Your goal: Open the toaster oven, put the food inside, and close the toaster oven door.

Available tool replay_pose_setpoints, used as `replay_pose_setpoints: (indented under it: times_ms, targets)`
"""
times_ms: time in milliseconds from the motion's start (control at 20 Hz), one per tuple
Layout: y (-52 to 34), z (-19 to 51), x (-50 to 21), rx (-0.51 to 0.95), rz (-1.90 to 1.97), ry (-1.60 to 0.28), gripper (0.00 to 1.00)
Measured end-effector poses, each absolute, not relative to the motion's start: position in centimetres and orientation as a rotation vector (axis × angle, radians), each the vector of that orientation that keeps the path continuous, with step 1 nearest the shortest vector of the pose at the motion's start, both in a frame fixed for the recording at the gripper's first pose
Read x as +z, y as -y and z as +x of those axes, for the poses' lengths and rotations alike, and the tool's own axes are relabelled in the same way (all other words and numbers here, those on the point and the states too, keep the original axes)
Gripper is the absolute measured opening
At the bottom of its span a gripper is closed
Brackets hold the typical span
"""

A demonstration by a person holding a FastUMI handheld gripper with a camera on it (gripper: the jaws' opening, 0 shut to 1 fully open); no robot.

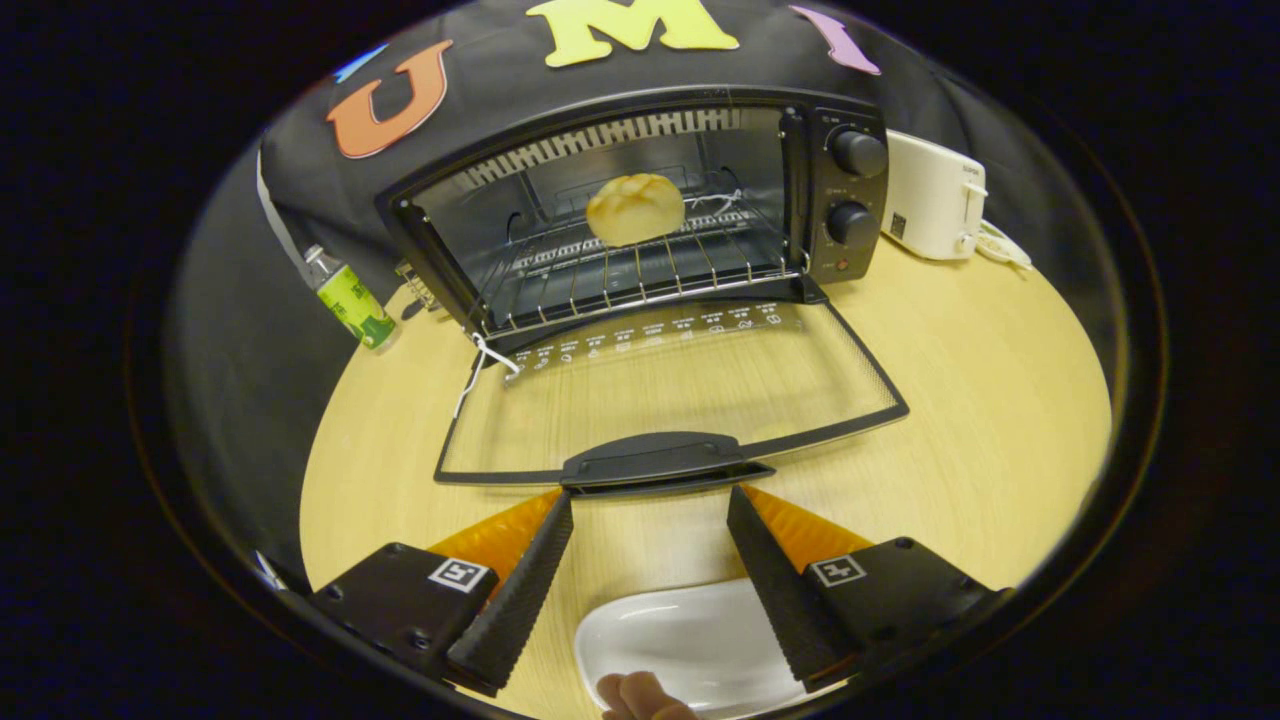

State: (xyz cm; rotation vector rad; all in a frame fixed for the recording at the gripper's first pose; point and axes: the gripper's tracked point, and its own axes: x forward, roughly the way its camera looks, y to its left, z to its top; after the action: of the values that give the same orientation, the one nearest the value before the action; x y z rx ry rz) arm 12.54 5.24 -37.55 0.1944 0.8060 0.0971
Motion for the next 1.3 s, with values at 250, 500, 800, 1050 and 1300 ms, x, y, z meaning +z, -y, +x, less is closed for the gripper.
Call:
replay_pose_setpoints:
  times_ms: [250,500,800,1050,1300]
  targets:
    - [-5.2,12.6,-37.6,0.059,0.183,-0.809,1.0]
    - [-5.2,12.7,-36.8,0.047,0.2,-0.803,1.0]
    - [-5.4,12.6,-35.7,0.045,0.215,-0.765,1.0]
    - [-5.4,12.4,-35.2,0.048,0.234,-0.729,1.0]
    - [-5.5,12.6,-33.8,0.046,0.219,-0.677,1.0]
